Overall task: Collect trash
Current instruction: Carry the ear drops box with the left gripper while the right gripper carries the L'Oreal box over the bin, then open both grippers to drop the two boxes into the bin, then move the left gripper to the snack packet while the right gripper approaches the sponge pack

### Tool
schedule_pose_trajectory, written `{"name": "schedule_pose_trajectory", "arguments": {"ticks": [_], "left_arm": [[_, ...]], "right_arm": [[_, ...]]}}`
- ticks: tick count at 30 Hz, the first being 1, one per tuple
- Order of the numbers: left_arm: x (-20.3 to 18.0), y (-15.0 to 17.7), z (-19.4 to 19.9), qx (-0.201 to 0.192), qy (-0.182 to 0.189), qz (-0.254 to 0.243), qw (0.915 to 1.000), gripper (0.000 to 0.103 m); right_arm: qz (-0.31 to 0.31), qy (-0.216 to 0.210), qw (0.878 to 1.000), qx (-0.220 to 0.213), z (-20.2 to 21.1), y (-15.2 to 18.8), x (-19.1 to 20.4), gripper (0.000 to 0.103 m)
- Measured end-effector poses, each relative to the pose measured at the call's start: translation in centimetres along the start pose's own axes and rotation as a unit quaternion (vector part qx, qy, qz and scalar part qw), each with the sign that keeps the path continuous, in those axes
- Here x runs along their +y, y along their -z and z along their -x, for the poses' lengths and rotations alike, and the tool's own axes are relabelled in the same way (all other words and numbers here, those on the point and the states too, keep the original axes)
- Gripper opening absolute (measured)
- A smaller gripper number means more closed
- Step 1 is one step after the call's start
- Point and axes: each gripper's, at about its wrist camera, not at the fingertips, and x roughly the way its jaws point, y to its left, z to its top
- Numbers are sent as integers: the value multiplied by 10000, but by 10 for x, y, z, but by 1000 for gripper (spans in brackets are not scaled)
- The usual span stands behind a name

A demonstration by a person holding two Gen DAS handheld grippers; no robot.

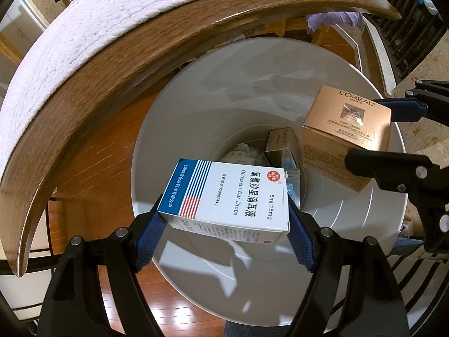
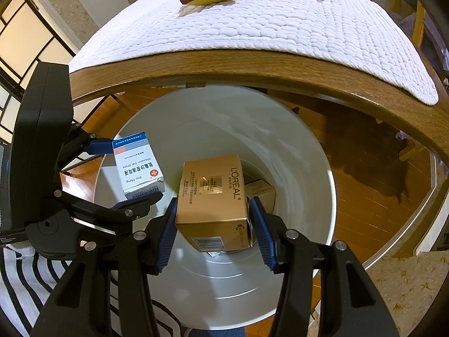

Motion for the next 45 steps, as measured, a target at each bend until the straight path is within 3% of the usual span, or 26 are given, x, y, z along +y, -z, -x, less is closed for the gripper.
{"name": "schedule_pose_trajectory", "arguments": {"ticks": [11,27,32,37,39,42,45], "left_arm": [[-1,-3,2,-9,-45,-46,10000,90],[9,-1,21,-210,21,63,9998,90],[7,-11,57,-633,82,69,9979,90],[4,-19,101,-1237,113,-14,9922,90],[7,-27,113,-1448,10,49,9894,93],[19,-40,125,-1819,-90,350,9827,101],[34,-54,124,-2010,-143,699,9770,101]], "right_arm": [[-218,25,9998,-7,3,1,-8,53],[-124,192,9996,-181,16,-4,-5,53],[-17,449,9965,-704,53,-16,-11,56],[51,845,9862,-1424,92,-34,-20,73],[64,1033,9791,-1751,102,-40,-24,87],[-80,1170,9678,-2229,113,-53,-32,96],[-179,1143,9645,-2374,114,-80,-43,98]]}}
